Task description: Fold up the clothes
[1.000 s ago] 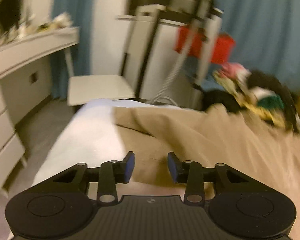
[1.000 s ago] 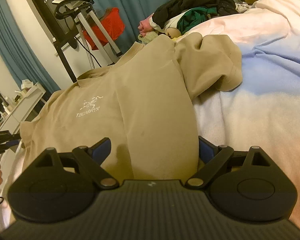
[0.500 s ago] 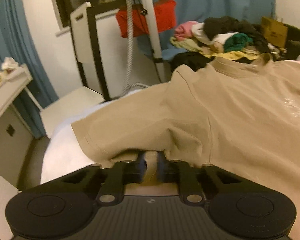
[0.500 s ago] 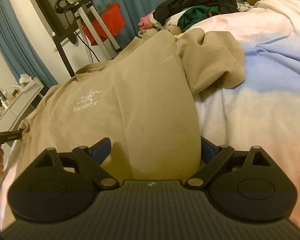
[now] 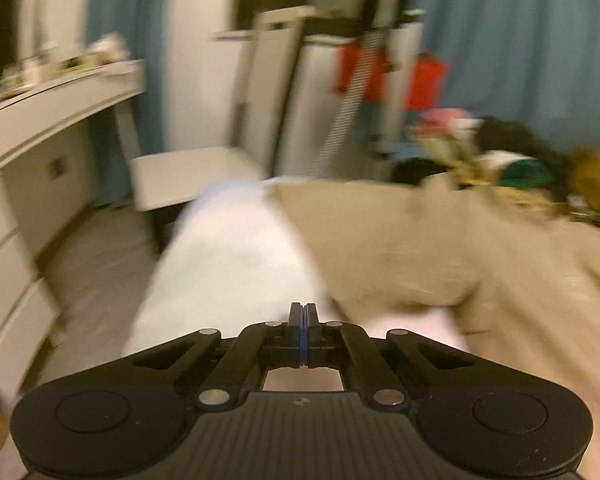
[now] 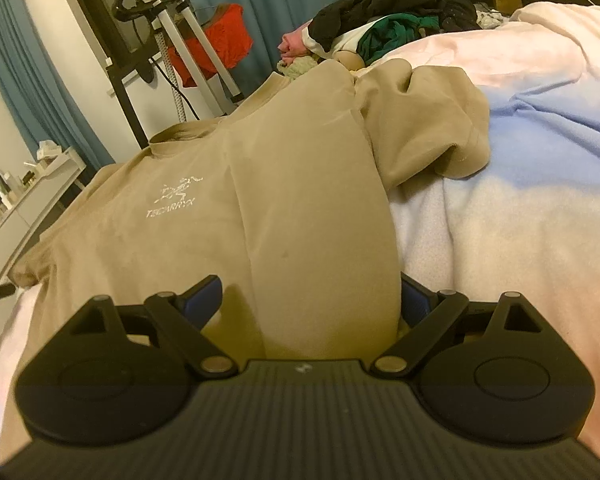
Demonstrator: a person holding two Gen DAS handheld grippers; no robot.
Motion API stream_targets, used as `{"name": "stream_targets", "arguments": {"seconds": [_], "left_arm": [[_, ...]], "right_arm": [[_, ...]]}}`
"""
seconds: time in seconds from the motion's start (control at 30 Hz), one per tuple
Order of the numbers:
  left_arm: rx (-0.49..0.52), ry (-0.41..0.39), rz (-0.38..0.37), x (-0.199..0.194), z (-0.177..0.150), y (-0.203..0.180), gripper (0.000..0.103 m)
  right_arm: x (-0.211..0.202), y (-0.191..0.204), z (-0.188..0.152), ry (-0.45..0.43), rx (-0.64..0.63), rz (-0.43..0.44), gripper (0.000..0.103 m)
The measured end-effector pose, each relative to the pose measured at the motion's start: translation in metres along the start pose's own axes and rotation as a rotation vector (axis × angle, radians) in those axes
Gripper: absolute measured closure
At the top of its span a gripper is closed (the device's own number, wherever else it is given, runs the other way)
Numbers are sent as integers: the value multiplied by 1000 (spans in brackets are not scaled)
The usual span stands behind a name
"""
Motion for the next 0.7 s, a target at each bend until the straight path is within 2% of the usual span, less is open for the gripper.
{"name": "stream_targets", "arguments": {"seconds": [0.03, 0.17, 0.2, 0.23, 0.3, 0.43, 0.5, 0.63, 0.7], "left_arm": [[-12, 10, 31, 0, -4, 5, 103], [-49, -32, 57, -19, -5, -7, 95], [-63, -52, 60, -26, -2, -13, 80], [-66, -69, 64, -35, 0, -23, 61], [-45, -103, 57, -55, 8, -53, 51], [-13, -159, 23, -89, 22, -128, 21], [24, -174, -14, -106, 23, -175, 17], [74, -166, -123, -117, -2, -267, 10], [65, -147, -130, -107, -16, -271, 10]], "right_arm": [[0, 0, 0, -1, -2, -1, 11], [-1, 0, 2, -6, -10, -1, 11], [-3, 1, 3, -10, -11, 1, 12], [-4, 1, 4, -15, -12, 4, 12], [-9, 1, 7, -29, -6, 14, 12], [-25, 0, 16, -76, 6, 41, 12], [-35, -3, 22, -98, 22, 63, 12], [-55, -23, 38, -125, 132, 121, 12], [-56, -41, 46, -108, 233, 164, 11]]}}
Point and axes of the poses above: each gripper's, at about its wrist camera, not at the fingertips, and x roughly the way its jaws point, y to its left, z to its top, the point moved 10 cm from there along x, roughly the way its jaws point, and after that the axes turned 14 degrees about -z, right-handed, at the moved point
